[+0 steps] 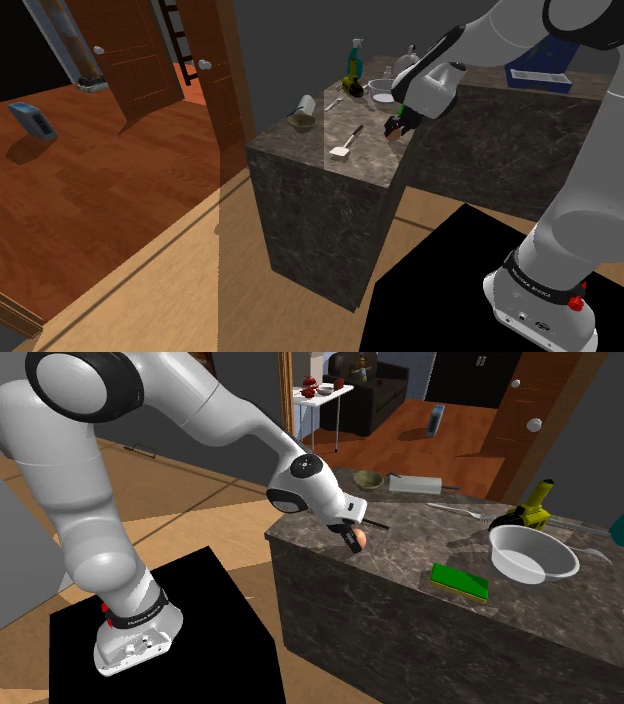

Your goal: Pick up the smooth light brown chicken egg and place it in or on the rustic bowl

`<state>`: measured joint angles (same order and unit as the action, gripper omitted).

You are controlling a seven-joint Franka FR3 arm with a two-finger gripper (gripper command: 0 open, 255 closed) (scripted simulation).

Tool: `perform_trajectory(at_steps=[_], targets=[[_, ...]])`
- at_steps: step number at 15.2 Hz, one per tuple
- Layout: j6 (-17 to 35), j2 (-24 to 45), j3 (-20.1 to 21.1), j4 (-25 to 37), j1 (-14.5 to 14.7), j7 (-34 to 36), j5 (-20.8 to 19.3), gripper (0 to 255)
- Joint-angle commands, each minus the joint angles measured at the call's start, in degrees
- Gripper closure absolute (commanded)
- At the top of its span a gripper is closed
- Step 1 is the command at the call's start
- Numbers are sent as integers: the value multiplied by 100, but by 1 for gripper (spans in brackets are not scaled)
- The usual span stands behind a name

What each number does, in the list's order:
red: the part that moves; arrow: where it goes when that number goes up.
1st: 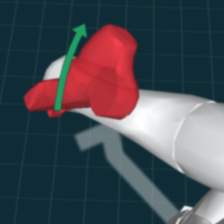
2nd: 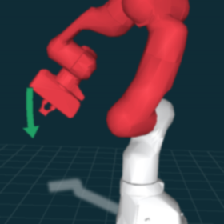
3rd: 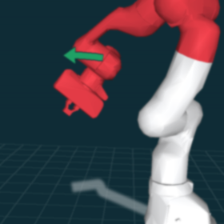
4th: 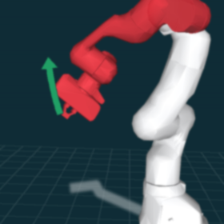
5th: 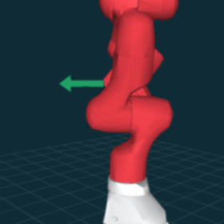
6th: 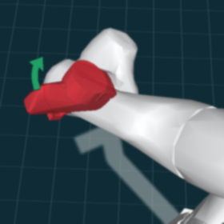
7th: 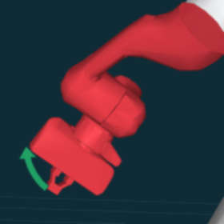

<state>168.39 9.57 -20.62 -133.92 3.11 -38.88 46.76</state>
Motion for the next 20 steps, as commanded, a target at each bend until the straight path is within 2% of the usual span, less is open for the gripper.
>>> perform_trajectory(at_steps=[1,6,13,20], targets=[[-1,1,0,-1,0,0,0,255],[0,3,2,0,-1,-2,3,255],[-296,-490,-444,-85,288,1086,-1281,255],[-674,-949,-637,-44,352,1997,-2388,255]])
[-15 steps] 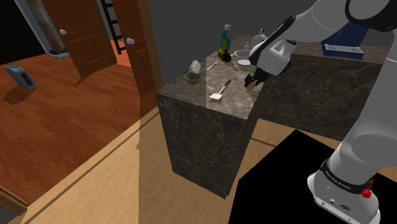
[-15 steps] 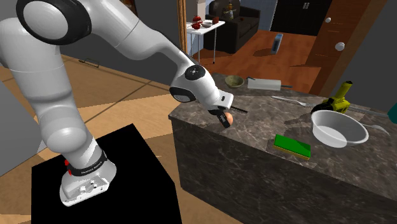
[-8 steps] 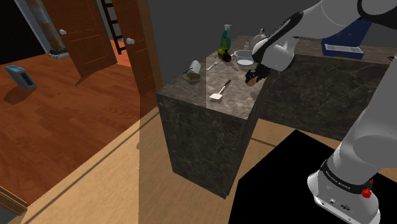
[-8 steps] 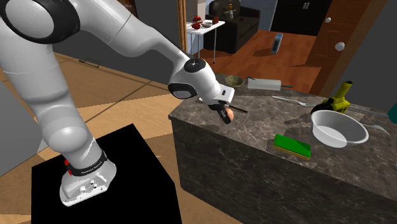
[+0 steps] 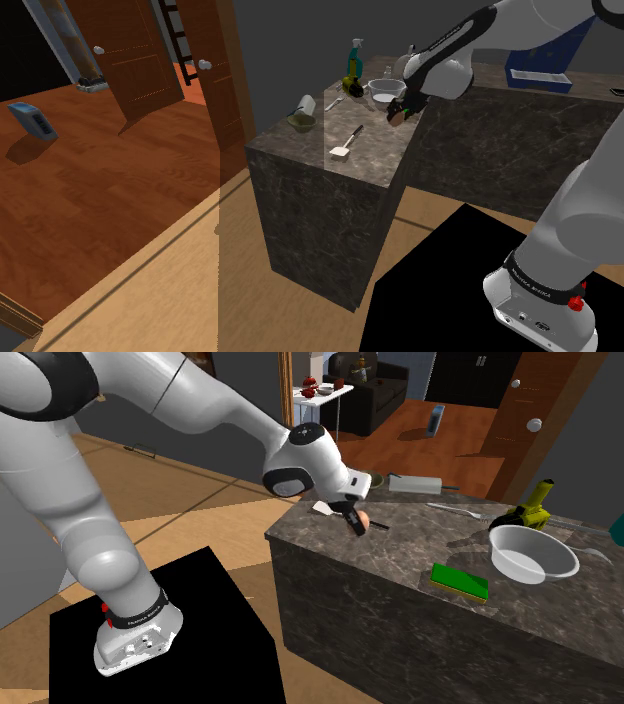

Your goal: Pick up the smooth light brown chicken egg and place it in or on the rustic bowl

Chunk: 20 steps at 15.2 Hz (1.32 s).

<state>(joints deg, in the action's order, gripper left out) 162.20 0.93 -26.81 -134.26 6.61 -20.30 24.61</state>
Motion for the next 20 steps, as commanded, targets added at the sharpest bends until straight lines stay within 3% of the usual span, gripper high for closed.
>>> perform_trajectory(at_steps=[1,10,20], targets=[[-116,-146,-27,6,-3,248,-306,255],[-725,-620,13,243,-120,988,-1199,255],[-1342,-839,177,695,-179,1523,-1673,255]])
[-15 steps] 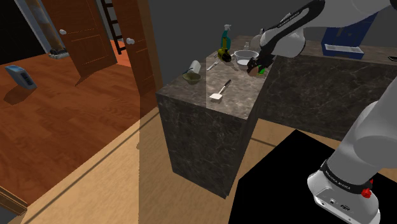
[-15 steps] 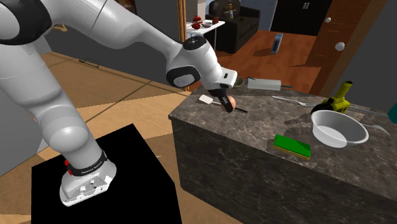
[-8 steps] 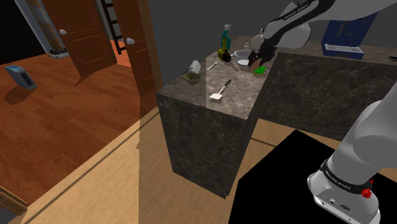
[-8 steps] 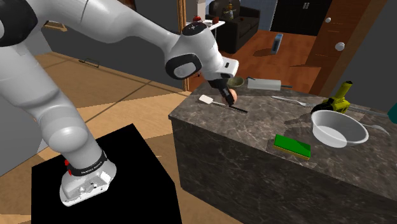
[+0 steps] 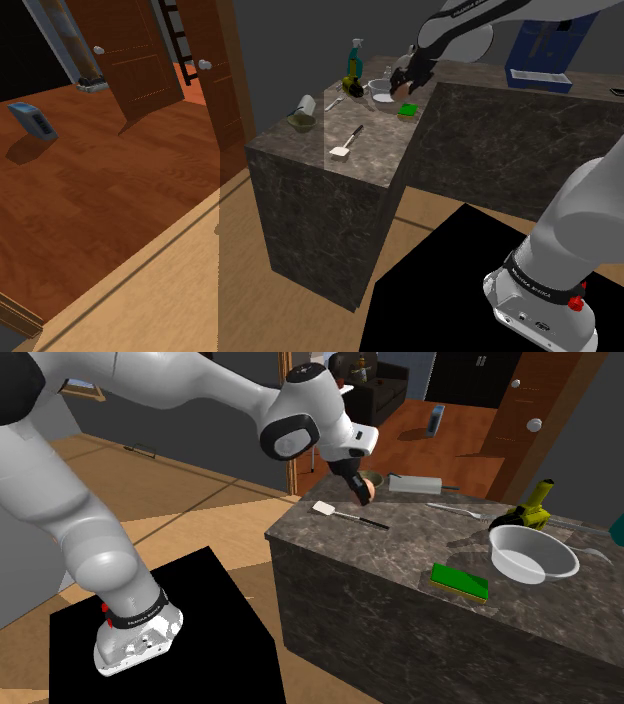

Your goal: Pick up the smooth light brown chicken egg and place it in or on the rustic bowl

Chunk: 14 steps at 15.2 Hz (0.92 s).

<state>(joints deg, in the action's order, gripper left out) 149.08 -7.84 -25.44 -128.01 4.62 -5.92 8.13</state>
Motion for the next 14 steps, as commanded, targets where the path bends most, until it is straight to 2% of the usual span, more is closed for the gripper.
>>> perform_trajectory(at_steps=[1,8,14], targets=[[-24,155,105,181,67,206,-28,255],[-100,1049,476,1144,389,1030,-85,255],[-345,1929,677,2248,653,1663,-145,255]])
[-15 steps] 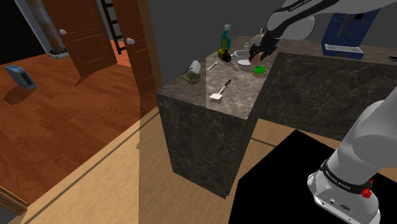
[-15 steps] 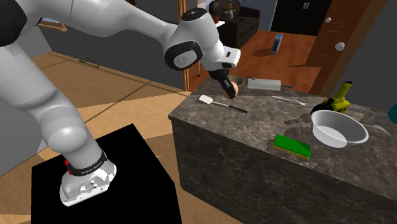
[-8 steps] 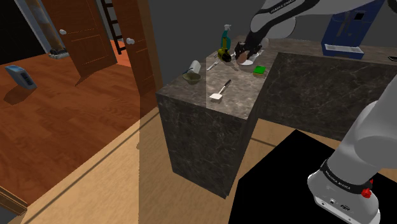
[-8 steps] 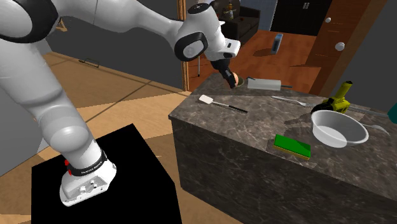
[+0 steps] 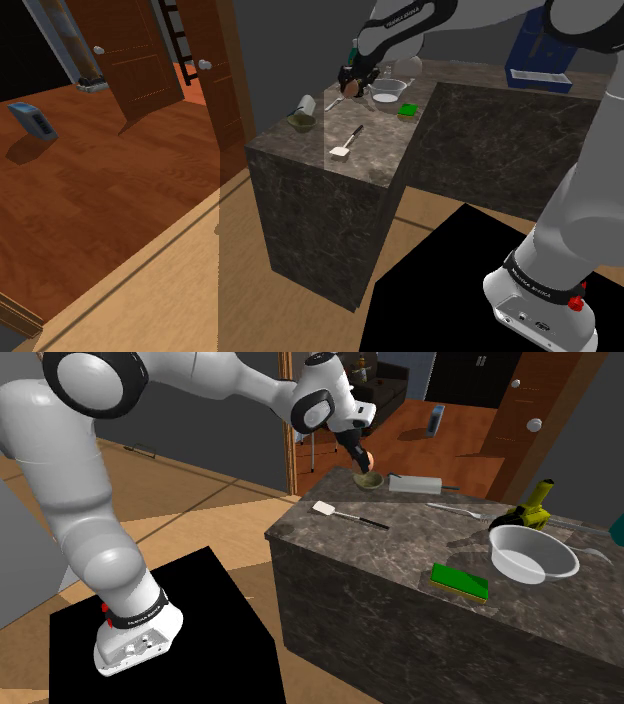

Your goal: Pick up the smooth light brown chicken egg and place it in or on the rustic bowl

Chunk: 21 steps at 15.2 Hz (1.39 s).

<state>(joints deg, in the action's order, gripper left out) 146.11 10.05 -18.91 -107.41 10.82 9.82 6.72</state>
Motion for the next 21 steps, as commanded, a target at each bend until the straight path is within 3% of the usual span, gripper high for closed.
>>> perform_trajectory(at_steps=[1,9,15,21], targets=[[-107,299,50,400,73,186,-11,255],[-815,1754,210,2517,304,882,-22,255],[-1748,3187,311,4861,282,1321,17,255],[-1289,3193,321,4403,327,1316,27,255]])
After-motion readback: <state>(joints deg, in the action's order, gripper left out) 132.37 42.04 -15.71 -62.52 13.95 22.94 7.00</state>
